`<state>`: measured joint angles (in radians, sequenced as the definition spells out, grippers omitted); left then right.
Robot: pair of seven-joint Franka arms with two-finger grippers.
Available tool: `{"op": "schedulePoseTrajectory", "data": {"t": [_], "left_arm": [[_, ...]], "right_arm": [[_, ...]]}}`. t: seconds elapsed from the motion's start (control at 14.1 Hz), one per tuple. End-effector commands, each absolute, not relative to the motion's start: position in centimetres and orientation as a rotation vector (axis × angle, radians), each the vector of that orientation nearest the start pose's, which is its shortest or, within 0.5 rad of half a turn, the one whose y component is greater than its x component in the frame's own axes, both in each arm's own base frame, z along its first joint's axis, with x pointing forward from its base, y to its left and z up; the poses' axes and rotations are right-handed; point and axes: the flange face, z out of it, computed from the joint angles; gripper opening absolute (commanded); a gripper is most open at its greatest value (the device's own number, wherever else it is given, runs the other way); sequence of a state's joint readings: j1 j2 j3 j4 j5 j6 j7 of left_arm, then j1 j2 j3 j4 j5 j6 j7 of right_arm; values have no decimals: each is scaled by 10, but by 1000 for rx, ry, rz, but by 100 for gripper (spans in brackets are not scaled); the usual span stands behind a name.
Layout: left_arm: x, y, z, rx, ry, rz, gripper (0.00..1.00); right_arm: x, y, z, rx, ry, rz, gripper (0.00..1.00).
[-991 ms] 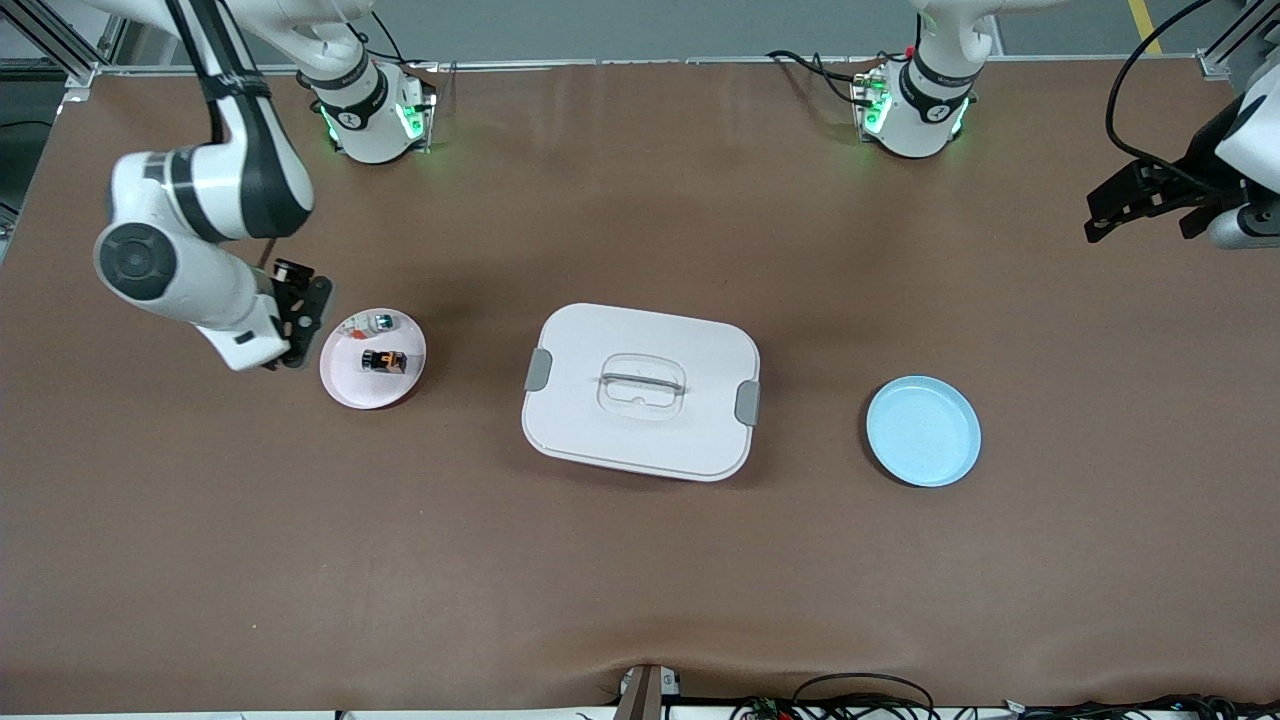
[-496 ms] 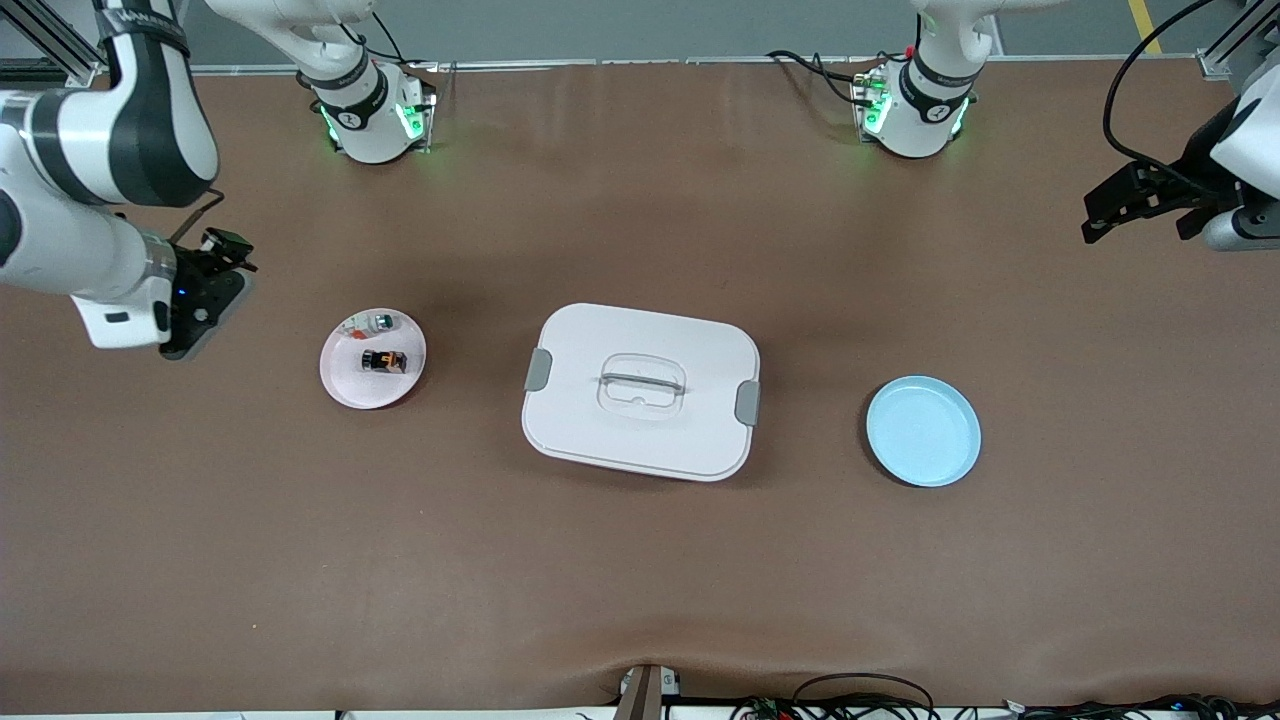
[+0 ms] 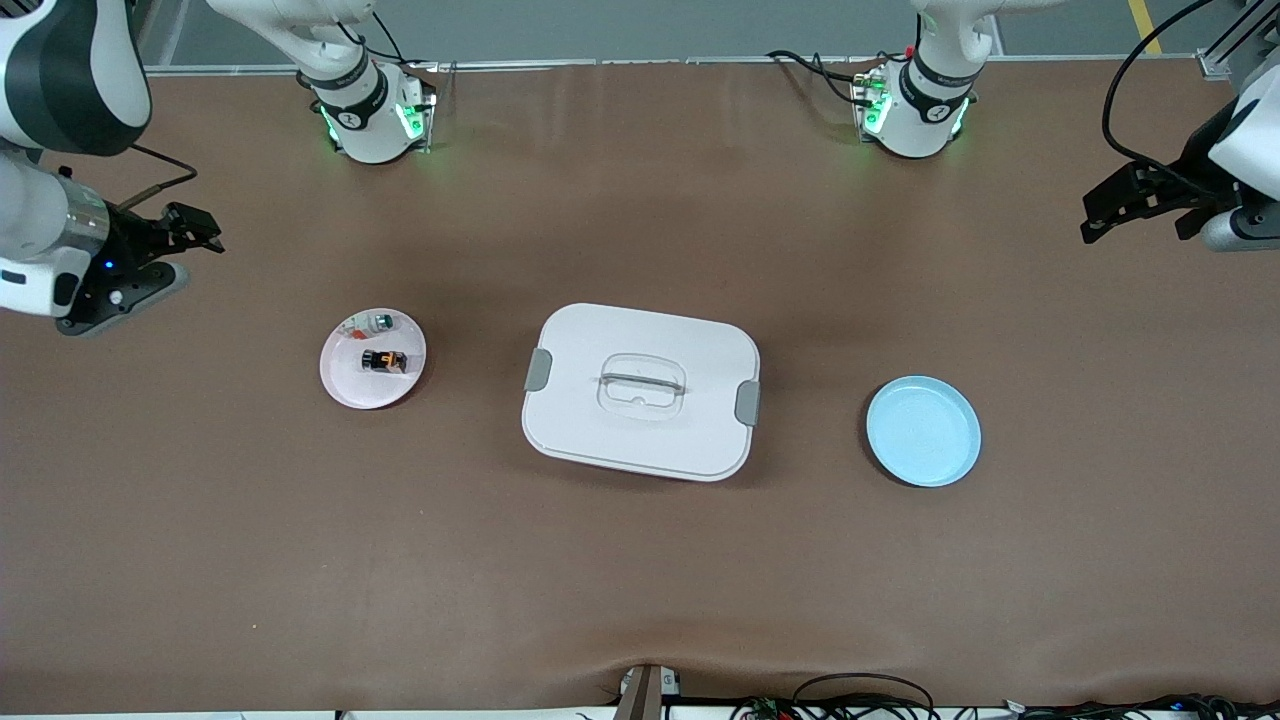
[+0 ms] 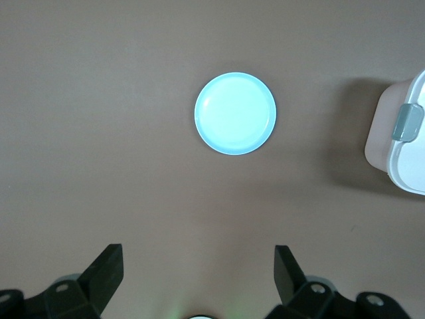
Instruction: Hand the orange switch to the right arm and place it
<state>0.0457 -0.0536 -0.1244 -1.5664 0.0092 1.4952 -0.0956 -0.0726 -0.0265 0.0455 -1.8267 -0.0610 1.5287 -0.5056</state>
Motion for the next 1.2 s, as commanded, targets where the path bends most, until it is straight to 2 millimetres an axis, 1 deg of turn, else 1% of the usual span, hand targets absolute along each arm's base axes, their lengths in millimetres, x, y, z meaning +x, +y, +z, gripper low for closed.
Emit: {"op": "schedulePoseTrajectory", "data": {"t": [0.0, 0.07, 0.21, 0.28, 0.35, 0.5, 0.64, 0.71, 0.85, 0.92, 0.99, 1.13], "left_arm": [[524, -45, 653, -3132, 4, 19, 100], [524, -48, 652, -3132, 11, 21, 100], [523, -53, 652, -3131, 19, 24, 100], [523, -53, 651, -3131, 16, 28, 100], [523, -53, 651, -3130, 14, 31, 100], [522, -50, 654, -3132, -5, 21, 100], [522, -47, 655, -3131, -15, 16, 100], [522, -47, 655, -3131, -15, 16, 100], [521, -46, 657, -3131, -17, 14, 100], [520, -47, 657, -3129, -15, 14, 100], [520, -46, 657, -3130, -17, 16, 100], [520, -46, 658, -3129, -15, 11, 100]], "right_arm": [[513, -17, 533, -3042, -535, 428, 100], [513, -17, 536, -3055, -474, 441, 100], [513, -10, 541, -3084, -365, 444, 100], [515, -10, 543, -3092, -336, 435, 100], [517, -10, 549, -3097, -334, 414, 100], [520, -16, 562, -3109, -292, 377, 100], [522, -21, 573, -3119, -132, 335, 100], [523, -25, 580, -3109, -84, 320, 100], [522, -33, 601, -3109, -67, 303, 100], [527, -33, 610, -3113, -58, 272, 100], [528, -33, 619, -3117, -58, 241, 100], [528, -36, 627, -3120, -48, 220, 100]]}}
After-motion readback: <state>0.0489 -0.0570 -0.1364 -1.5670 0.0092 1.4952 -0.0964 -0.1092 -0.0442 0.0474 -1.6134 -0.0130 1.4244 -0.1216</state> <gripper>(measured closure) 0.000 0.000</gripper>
